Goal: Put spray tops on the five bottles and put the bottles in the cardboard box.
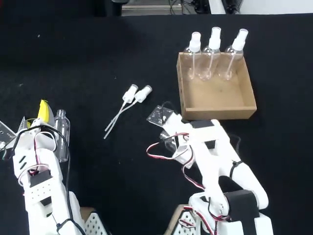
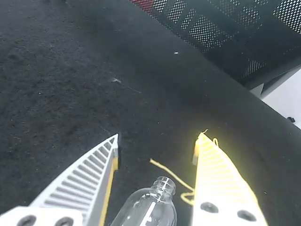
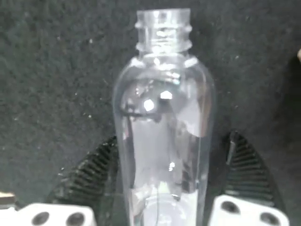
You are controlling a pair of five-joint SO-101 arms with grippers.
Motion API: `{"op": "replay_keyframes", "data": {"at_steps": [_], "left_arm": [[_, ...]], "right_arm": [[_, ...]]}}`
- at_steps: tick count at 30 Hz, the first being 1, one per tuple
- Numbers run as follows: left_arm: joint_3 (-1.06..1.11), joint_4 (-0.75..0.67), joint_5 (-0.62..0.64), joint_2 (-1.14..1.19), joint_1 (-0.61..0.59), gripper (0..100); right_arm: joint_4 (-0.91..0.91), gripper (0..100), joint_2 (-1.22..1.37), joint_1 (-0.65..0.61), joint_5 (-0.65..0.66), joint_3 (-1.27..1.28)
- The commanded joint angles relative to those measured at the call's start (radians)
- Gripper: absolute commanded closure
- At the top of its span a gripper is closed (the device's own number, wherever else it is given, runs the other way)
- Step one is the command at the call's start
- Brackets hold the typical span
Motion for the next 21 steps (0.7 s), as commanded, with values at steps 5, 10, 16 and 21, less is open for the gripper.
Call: {"op": "replay_keyframes", "data": {"at_steps": [5,10,16,21], "left_arm": [[-0.015,-0.020,-0.011,-0.017,0.012,75],[-0.015,-0.020,-0.011,-0.017,0.013,75],[-0.013,-0.014,-0.086,-0.009,0.070,75],[-0.111,0.226,-0.212,-0.009,0.186,75]], "right_arm": [[-0.006,95.6,-0.013,0.020,-0.006,-0.022],[0.259,98.8,-0.133,0.000,-0.129,-0.237],[0.523,98.8,-0.401,-0.106,-0.322,-0.549],[0.356,98.6,-0.552,-0.118,-0.474,-0.526]]}}
